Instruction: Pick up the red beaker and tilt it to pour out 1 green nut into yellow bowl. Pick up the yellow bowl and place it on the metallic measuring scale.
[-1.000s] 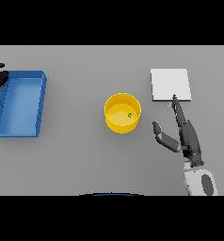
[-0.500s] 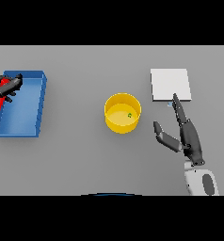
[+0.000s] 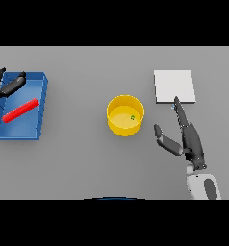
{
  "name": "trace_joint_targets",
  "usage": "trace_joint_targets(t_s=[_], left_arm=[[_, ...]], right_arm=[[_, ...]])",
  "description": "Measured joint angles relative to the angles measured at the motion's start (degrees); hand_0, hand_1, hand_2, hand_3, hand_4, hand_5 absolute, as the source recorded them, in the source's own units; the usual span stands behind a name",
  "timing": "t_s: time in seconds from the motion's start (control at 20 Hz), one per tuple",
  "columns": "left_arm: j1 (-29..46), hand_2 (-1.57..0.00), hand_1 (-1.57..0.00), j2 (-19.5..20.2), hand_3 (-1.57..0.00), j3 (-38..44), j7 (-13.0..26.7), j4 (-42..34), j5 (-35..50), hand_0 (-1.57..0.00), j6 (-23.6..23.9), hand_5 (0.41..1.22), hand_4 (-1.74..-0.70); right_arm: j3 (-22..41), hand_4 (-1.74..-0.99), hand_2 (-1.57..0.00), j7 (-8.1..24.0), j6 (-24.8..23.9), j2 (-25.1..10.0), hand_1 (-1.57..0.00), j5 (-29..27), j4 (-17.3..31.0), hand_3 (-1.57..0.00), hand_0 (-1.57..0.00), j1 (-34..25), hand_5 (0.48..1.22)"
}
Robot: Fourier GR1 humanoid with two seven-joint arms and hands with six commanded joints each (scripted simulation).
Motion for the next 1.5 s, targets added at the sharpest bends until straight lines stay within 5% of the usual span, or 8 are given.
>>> trace_joint_targets(t_s=[0.15, 0.3, 0.55, 0.8, 1.05, 1.5], left_arm=[[0.2, -0.03, -0.03, 0.1, -0.02, 1.1, -2.8, -0.9, 0.3, -0.03, 1.5, 0.679, -0.71], [0.7, -0.01, -0.01, 0.1, -0.01, 1.2, -3.2, -1.0, 0.0, -0.02, 2.8, 0.683, -0.71], [0.8, 0.00, 0.00, -0.6, 0.00, 1.9, -4.9, -0.9, 1.4, 0.00, 1.9, 0.665, -0.72], [1.3, 0.00, 0.00, -0.6, 0.00, 1.7, -5.5, -1.2, 1.5, 0.00, 1.6, 0.680, -0.71], [1.4, 0.00, 0.00, -0.3, 0.00, 2.4, -5.7, -1.5, 2.3, 0.00, 1.3, 0.688, -0.72], [2.7, 0.00, 0.00, 0.4, 0.00, 2.9, -6.4, -2.3, 3.1, 0.00, 1.5, 0.684, -0.72]], right_arm=[[1.3, -1.132, 0.00, 1.1, 0.3, -1.9, 0.00, 3.3, -0.8, 0.00, 0.00, -0.8, 0.703], [3.8, -1.172, 0.00, 0.0, 5.1, -6.1, 0.00, 5.7, 0.2, 0.00, 0.00, -4.1, 0.728], [11.5, -1.222, 0.00, 3.5, 11.5, -15.4, 0.00, 19.5, 2.7, 0.00, 0.00, -15.3, 0.701], [20.3, -1.216, 0.00, -1.5, 17.5, -20.7, 0.00, 29.7, 7.4, 0.00, 0.00, -24.6, 0.706], [25.6, -1.219, 0.00, -4.8, 21.6, -21.6, 0.00, 33.9, 14.1, 0.00, 0.00, -32.2, 0.705], [32.5, -1.266, 0.00, -4.0, 26.5, -18.3, 0.00, 39.2, 25.2, 0.00, 0.00, -41.2, 0.720]])
